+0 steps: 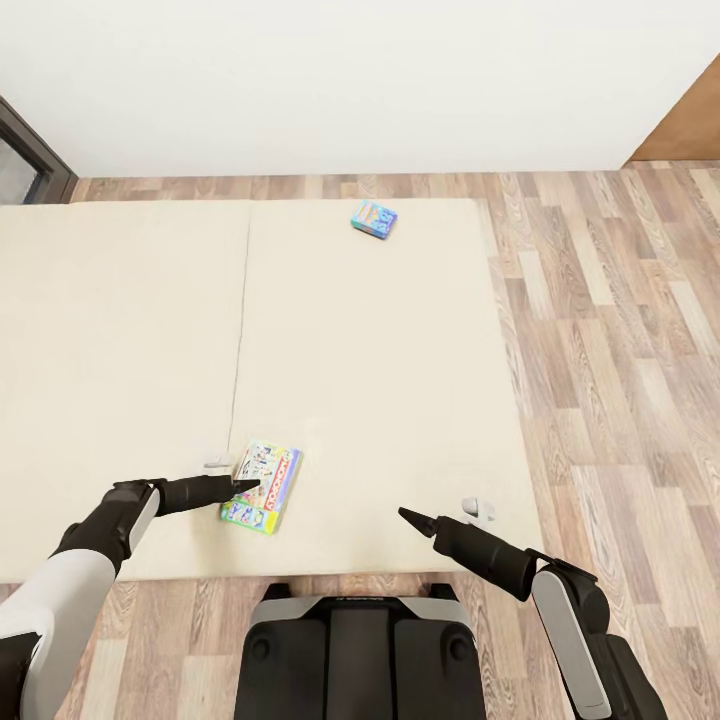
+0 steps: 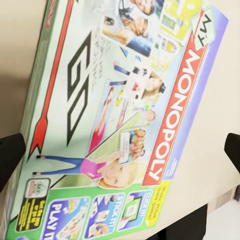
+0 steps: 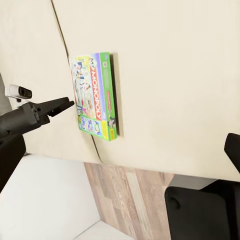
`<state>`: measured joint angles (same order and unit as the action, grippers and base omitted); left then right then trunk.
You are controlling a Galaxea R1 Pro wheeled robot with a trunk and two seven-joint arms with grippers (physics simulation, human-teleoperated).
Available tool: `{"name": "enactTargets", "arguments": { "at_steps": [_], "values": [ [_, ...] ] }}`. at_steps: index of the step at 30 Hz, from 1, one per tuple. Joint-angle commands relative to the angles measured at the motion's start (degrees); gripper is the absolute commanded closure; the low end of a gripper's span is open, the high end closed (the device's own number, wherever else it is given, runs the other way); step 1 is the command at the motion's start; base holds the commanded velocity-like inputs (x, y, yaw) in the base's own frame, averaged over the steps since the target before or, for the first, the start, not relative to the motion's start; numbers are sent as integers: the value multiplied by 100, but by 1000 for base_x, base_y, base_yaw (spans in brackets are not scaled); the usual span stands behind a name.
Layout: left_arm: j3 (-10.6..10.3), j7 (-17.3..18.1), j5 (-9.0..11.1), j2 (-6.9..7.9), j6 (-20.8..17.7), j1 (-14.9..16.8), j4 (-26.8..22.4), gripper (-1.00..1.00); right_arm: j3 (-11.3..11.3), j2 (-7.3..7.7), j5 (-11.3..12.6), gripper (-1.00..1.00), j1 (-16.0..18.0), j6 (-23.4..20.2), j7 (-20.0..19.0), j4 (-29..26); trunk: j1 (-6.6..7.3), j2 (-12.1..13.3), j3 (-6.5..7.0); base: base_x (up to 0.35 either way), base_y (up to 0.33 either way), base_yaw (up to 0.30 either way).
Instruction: Put all the toys in the child's room - the three board games (two on the bed and one on the table), the two jigsaw puzzles on the table, and the tennis ball on the table - inside the toy box on the table in the child's room.
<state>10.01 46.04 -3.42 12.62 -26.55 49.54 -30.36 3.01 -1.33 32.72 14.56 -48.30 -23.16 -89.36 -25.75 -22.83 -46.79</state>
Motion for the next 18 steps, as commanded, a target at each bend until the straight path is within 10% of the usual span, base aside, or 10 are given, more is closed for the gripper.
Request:
{"name": "enactTargets", "arguments": {
  "at_steps": [1, 18],
  "values": [
    [36, 38, -36, -5, -44, 3, -5, -100, 18, -7, -12, -100, 3, -38, -30, -3, -3, -9, -13, 0, 0, 0],
    [36, 45, -36, -5, -44, 3, -5, -100, 16, -7, -12, -100, 3, -39, -31, -3, -3, -9, -164, 0, 0, 0]
  ]
}}
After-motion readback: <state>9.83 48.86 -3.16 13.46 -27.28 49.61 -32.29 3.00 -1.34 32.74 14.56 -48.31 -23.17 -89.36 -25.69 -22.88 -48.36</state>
